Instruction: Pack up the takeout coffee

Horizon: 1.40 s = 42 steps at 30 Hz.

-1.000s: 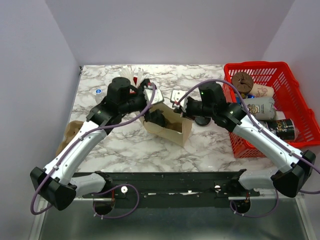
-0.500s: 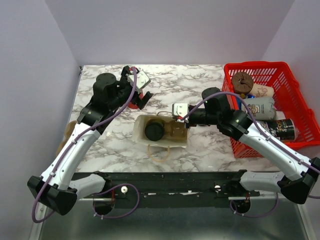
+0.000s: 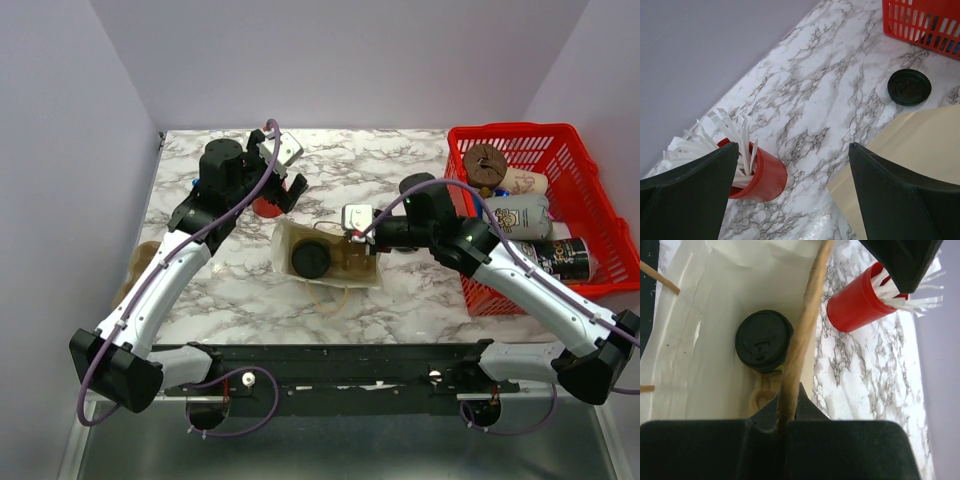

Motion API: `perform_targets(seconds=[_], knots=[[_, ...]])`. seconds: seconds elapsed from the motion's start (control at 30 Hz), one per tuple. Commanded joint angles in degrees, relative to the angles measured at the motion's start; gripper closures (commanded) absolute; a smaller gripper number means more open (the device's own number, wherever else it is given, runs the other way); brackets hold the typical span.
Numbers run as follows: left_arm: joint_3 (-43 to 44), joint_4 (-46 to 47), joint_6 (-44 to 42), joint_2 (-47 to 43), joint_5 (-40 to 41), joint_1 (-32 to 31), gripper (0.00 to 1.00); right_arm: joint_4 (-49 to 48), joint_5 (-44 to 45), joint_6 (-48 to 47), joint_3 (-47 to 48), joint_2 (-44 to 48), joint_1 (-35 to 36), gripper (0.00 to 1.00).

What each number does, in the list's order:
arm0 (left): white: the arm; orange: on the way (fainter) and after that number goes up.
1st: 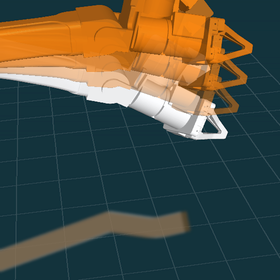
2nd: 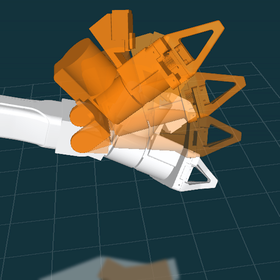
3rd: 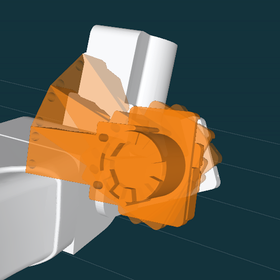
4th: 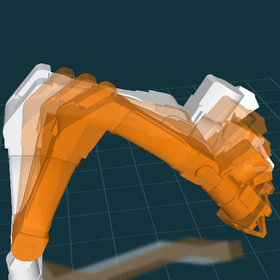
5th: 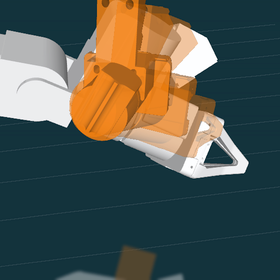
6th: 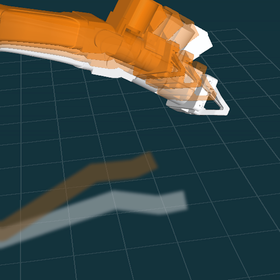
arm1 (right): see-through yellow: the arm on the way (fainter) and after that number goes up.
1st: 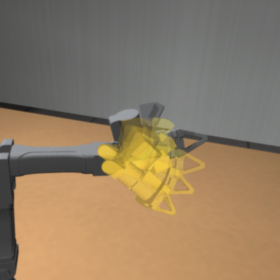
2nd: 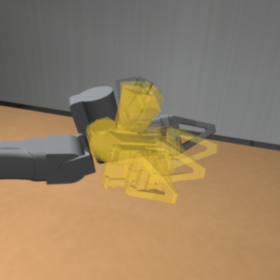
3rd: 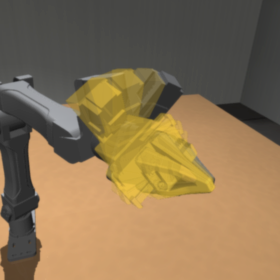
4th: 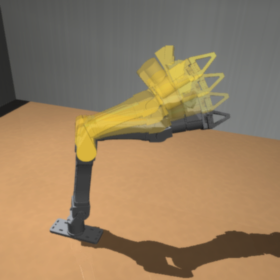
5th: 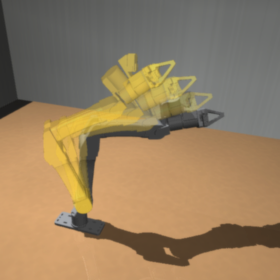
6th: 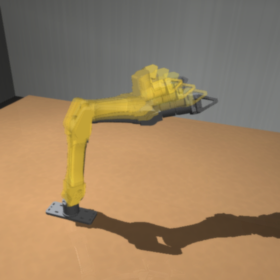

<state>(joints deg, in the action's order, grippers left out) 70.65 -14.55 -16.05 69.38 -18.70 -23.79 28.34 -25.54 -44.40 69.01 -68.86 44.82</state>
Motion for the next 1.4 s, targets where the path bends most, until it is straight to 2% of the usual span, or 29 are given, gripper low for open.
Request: perform_targets(seconds=[0.0, 0.17, 0.3, 0.33, 0.37, 0.43, 0.47, 0.53, 0.57, 0.63, 0.7, 0.83, 0.97, 1.13, 1.27, 1.37], knots=[[3.3, 0.3, 1.4, 0.9, -1.2, 1.1, 0.02, -0.7, -2.3, 4.5, 3.9, -4.2, -2.9, 0.99], [5.3, -1.4, 0.8, 1.2, -0.6, 2.0, 0.01, 0.4, -3.2, 6.0, 9.4, -10.6, -7.3, 1.00], [9.2, -4.6, 1.5, 2.9, 4.2, 2.9, 0.02, 2.2, -3.3, 6.5, 14.5, -16.7, -10.1, 0.99], [10.3, -6.1, 2.1, 4.0, 4.9, 3.4, 0.02, 2.9, -3.3, 7.0, 17.1, -17.5, -11.0, 0.95], [12.2, -6.5, 3.7, 4.5, 6.5, 4.4, 0.02, 4.6, -3.4, 7.2, 18.6, -18.6, -11.3, 0.81], [14.4, -8.7, 5.1, 6.8, 10.0, 5.8, 0.02, 6.7, -3.9, 8.8, 22.8, -20.7, -12.3, 0.69], [15.6, -9.7, 5.9, 7.9, 10.5, 7.6, 0.02, 8.4, -4.4, 9.6, 24.1, -21.4, -12.7, 0.57], [19.5, -12.5, 8.7, 10.8, 11.6, 9.5, 0.02, 10.7, -5.7, 10.8, 26.8, -22.8, -13.4, 0.49], [20.7, -13.3, 9.5, 11.7, 11.7, 10.4, 0.02, 12.9, -5.8, 11.3, 29.3, -23.1, -13.4, 0.40], [22.9, -14.5, 10.3, 14.0, 11.5, 12.6, 0.02, 14.7, -6.3, 12.2, 31.2, -23.2, -13.5, 0.36], [23.8, -14.7, 10.0, 15.3, 11.8, 13.8, 0.02, 15.8, -5.9, 13.5, 32.9, -21.9, -13.6, 0.24], [26.2, -15.9, 10.0, 20.4, 9.9, 15.1, 0.02, 15.9, -4.8, 16.6, 35.4, -19.1, -14.0, 0.10], [31.2, -17.8, 10.3, 26.1, 5.8, 15.4, 0.08, 16.0, -2.2, 18.4, 38.7, -17.5, -14.2, 0.07], [37.7, -16.3, 11.7, 34.0, 5.3, 15.4, 0.18, 16.0, 1.1, 22.2, 42.6, -16.5, -14.9, 0.07], [46.9, -20.3, 13.8, 41.5, 6.4, 15.4, 0.28, 16.0, 2.2, 22.8, 40.7, -14.7, -14.9, 0.07], [48.8, -20.1, 14.6, 43.4, 8.9, 15.4, 0.28, 15.5, 2.9, 22.9, 38.8, -13.1, -14.9, 0.07]])
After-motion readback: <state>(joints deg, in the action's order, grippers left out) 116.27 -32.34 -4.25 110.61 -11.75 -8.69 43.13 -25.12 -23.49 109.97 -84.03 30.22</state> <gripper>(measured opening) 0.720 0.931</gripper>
